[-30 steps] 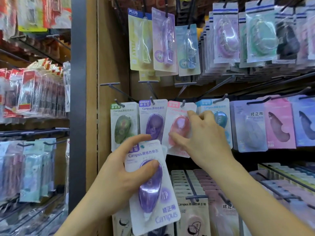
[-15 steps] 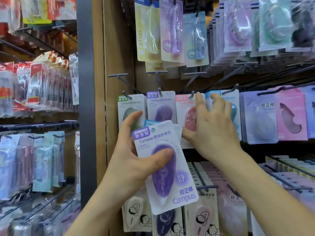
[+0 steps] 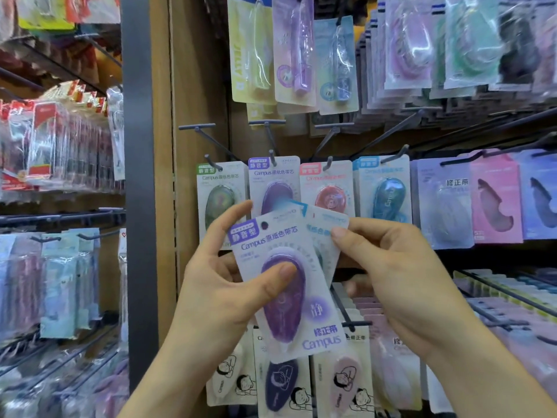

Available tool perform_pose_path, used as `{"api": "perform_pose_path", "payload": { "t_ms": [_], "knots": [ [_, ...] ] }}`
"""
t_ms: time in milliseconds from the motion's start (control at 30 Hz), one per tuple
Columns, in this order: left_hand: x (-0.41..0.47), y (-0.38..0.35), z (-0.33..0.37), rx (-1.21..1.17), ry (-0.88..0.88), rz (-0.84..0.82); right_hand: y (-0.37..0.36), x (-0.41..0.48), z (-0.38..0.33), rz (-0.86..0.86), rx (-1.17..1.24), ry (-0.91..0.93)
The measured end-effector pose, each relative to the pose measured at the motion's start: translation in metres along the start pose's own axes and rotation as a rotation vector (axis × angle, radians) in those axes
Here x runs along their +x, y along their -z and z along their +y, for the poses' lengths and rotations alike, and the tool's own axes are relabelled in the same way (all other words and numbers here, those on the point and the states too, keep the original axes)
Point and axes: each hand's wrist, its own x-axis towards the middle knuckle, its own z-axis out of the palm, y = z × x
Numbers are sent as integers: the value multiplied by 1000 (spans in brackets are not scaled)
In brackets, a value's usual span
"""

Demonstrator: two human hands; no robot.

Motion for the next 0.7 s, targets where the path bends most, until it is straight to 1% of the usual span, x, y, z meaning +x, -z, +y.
{"api": "perform_pose_path", "payload": {
  "t_ms": [133, 233, 300, 367, 400, 467, 567, 633, 700],
  "knots": [
    [-2, 2, 2, -52, -4, 84, 2, 0, -3, 28, 111, -40],
    [-2, 7, 4, -84, -22, 163, 5, 3, -1, 122, 110, 4],
    [-3, 12, 6, -88, 12, 174, 8, 5, 1, 191, 52, 80],
    [-2, 14, 12, -83, 56, 151, 12, 6, 3, 249, -34, 166],
    [-2, 13, 14, -53, 75, 142, 14, 6, 3, 268, -80, 204],
    [-1, 8, 13, 86, 87, 123, 17, 7, 5, 290, -170, 255],
    [-1, -6, 7, 332, 87, -7, 22, 10, 7, 316, -249, 265],
    [0, -19, 1, 455, 77, -131, 25, 12, 4, 316, -224, 241],
    [2, -30, -6, 499, 69, -246, 30, 13, 0, 277, -185, 213]
  ]
}}
